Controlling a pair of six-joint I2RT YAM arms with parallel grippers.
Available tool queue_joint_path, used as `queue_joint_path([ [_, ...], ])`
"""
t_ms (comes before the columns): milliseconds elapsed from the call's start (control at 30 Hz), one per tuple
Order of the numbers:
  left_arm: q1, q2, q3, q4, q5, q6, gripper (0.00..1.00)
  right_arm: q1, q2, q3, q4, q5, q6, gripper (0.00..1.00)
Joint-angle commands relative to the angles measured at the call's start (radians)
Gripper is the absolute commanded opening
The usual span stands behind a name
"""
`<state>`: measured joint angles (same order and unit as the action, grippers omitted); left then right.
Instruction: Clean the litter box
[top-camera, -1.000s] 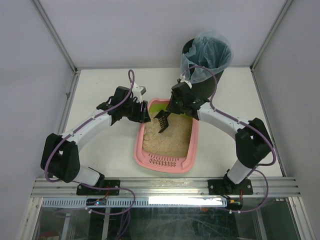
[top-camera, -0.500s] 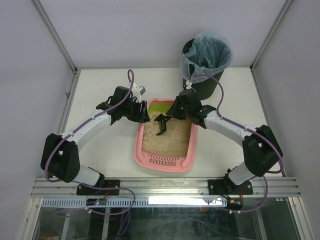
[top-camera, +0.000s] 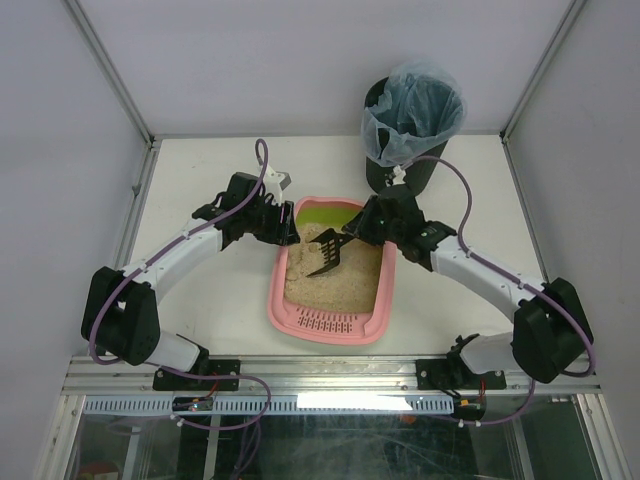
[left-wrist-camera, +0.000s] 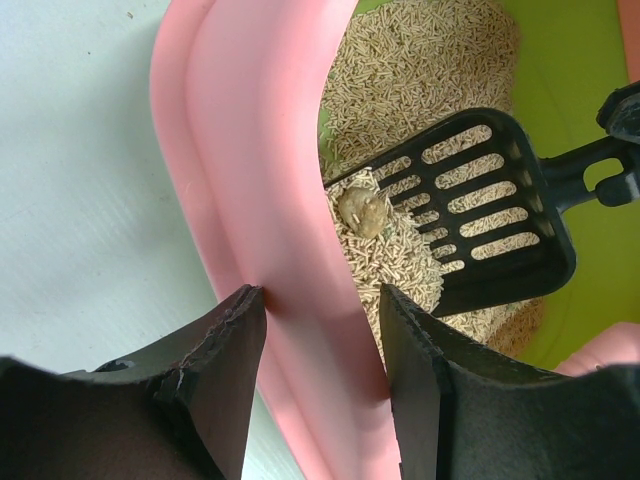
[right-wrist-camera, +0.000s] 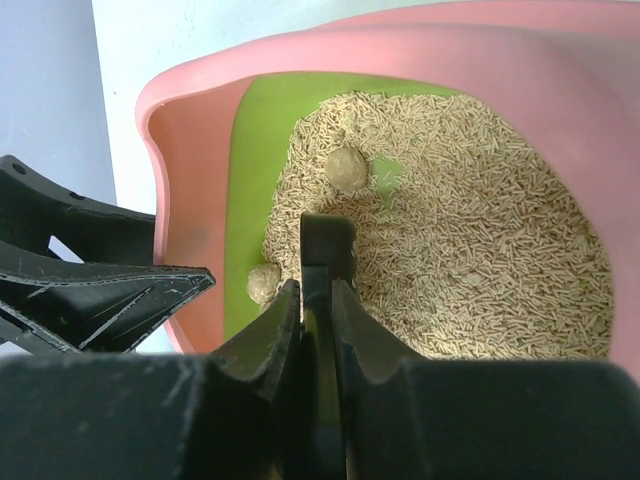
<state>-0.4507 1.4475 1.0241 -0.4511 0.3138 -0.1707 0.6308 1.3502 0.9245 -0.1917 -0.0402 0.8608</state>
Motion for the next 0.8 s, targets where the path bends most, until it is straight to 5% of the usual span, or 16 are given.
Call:
queue_joint_path([
  [0, 0.0, 0.004, 0.019, 0.012, -0.027, 0.033, 0.49, -0.017, -0.072, -0.02, 0.079, -0.027, 0.049, 0.0],
  [400, 0.0, 0.005, 0.021, 0.011, -0.027, 0.033, 0.49, -0.152, -0.303, -0.232, 0.206, -0.181, 0.124, 0.0],
  [767, 0.0, 0.005, 0.019, 0.011, -0.025, 0.033, 0.49, -0.468, -0.408, -0.464, 0.57, -0.59, 0.368, 0.0],
])
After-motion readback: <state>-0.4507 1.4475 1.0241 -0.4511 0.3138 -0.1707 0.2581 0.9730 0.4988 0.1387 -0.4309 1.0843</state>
